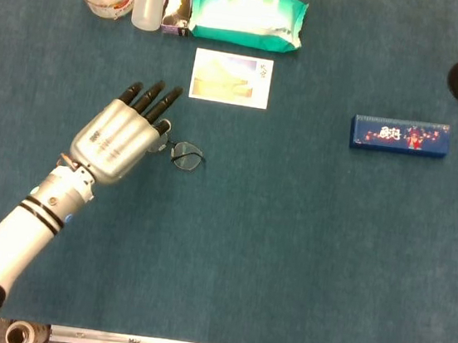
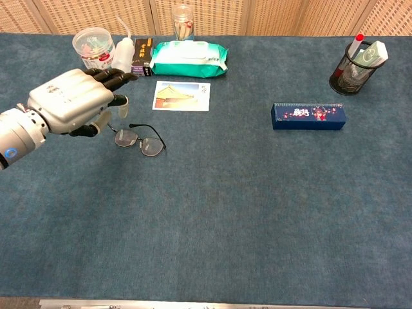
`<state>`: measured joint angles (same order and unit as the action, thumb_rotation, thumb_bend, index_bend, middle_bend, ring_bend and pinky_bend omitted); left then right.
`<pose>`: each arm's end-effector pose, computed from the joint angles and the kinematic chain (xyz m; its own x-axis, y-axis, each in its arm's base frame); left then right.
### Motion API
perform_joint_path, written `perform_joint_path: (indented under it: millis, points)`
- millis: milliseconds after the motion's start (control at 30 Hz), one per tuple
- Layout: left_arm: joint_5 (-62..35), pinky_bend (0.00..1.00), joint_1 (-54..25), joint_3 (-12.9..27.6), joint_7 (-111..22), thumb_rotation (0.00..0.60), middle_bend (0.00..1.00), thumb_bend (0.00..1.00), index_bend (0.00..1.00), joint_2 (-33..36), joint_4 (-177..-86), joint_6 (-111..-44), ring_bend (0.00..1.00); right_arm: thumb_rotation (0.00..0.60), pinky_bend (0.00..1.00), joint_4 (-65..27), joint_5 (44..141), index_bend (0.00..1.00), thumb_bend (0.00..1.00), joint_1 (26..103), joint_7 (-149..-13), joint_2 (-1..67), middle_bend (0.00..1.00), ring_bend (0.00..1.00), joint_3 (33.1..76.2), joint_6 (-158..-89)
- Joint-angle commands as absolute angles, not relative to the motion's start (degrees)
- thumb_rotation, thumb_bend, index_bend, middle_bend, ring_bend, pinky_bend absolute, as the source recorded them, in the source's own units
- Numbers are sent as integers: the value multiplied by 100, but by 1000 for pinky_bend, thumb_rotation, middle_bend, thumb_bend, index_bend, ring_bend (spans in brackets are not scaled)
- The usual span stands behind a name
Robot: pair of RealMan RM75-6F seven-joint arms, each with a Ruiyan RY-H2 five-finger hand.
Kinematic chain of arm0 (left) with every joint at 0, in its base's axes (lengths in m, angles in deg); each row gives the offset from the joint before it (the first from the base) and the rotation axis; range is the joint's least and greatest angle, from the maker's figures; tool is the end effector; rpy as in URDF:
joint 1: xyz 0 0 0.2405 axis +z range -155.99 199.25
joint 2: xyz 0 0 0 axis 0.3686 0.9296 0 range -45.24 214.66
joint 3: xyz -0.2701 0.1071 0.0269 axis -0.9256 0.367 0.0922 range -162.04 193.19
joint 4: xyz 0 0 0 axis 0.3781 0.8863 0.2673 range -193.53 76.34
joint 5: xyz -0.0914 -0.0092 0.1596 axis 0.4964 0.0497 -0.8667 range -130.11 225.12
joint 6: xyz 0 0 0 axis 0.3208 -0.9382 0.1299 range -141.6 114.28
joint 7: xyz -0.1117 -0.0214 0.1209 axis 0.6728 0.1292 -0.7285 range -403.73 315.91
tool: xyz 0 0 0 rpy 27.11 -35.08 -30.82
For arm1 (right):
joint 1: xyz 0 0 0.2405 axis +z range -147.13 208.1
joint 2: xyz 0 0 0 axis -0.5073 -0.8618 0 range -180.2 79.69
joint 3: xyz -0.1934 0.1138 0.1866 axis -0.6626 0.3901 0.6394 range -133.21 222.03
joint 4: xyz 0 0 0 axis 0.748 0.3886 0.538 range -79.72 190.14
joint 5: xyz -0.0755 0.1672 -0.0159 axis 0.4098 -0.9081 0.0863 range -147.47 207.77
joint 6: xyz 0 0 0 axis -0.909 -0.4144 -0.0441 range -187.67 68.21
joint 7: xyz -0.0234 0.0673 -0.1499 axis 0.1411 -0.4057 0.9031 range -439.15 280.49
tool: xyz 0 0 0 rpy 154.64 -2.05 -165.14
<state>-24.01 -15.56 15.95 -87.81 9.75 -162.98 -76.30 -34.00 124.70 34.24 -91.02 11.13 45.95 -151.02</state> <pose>-0.1808 0.3105 0.0554 0.7711 0.0914 0.6301 0.5731 -0.5308 -0.6244 -0.3193 -0.1916 0.2206 0.3001 0.0522 0.9525 -0.9407 -0.1492 0.3046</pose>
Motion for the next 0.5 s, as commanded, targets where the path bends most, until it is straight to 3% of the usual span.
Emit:
perform_joint_path:
  millis: [33,267,500]
  points:
    - [-3045,144,-1265,1612,-8044,600,0,685,303,1087,-16222,-8158,0,600,217,-3398,12473,275,244,3417,-9115,1108,342,235,4596,-15116]
    - [-3363,145,-881,1413,-7047,600,0,674,242,1351,-15931,-8841,0,600,217,-3390,12468,275,244,3400,-9153,1094,341,235,4606,-15153]
    - [-3083,145,-624,1065,-6282,600,0,518,224,1513,-15545,-9149,0,600,217,-3386,12451,275,244,3378,-9183,1081,342,235,4627,-15202]
